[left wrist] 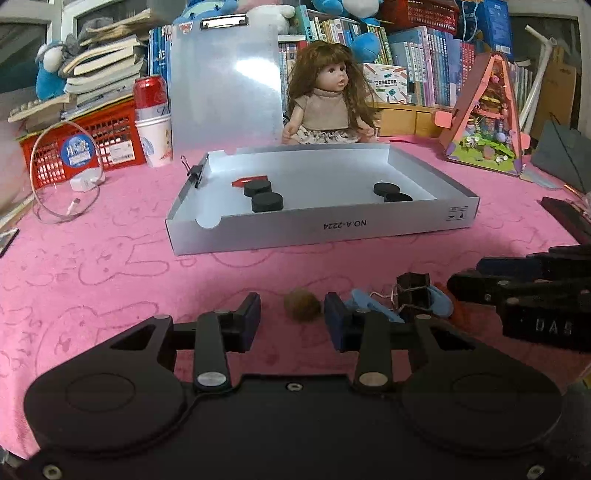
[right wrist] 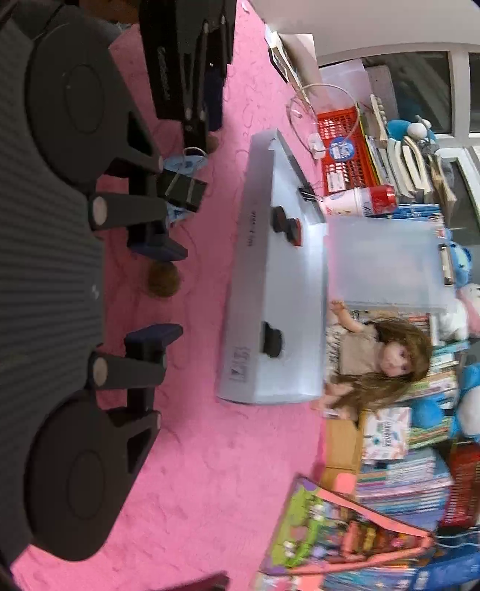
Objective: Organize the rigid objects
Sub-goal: 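Grasp a brown nut with the left tool while the right tool grasps another nut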
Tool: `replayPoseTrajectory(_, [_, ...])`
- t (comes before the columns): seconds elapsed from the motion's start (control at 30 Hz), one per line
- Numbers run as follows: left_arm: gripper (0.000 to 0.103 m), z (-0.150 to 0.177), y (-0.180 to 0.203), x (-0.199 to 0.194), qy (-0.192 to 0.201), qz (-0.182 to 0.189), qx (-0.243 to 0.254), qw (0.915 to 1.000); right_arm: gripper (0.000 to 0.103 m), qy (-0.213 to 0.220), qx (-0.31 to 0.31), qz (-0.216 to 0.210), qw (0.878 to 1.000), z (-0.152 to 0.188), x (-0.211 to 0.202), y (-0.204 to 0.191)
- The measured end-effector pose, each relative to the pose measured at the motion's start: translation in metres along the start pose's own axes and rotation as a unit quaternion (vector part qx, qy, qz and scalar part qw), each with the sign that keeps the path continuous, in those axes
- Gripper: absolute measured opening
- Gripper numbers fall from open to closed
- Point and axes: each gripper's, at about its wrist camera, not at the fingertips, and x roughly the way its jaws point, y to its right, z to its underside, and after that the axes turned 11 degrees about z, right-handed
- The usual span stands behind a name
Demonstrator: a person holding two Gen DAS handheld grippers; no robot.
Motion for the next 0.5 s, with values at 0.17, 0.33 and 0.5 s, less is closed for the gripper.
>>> replayPoseTrajectory(0.17, [0.022, 0.0005, 0.0017, 0.0012, 0.003, 0.0, -0.003, 1.0, 0.035, 0.014, -0.026, 0.008, 1.0, 0.0037, -0.0036, -0.0094])
replayPoseTrajectory(0.33, [0.021, 0.0028, 0.0039, -0.0013, 0.008, -0.003, 0.003, 1.0, 0.027, 0.014, -0.007, 0.0, 1.0, 0.0033, -0.0039, -0.0045])
replayPoseTrajectory(0.5, [0.021, 0.002, 0.0047, -0.0038, 0.009, 0.001, 0.004, 1.0, 0.026, 0.014, -0.012, 0.002, 1.0, 0.0014, -0.0051, -0.0066])
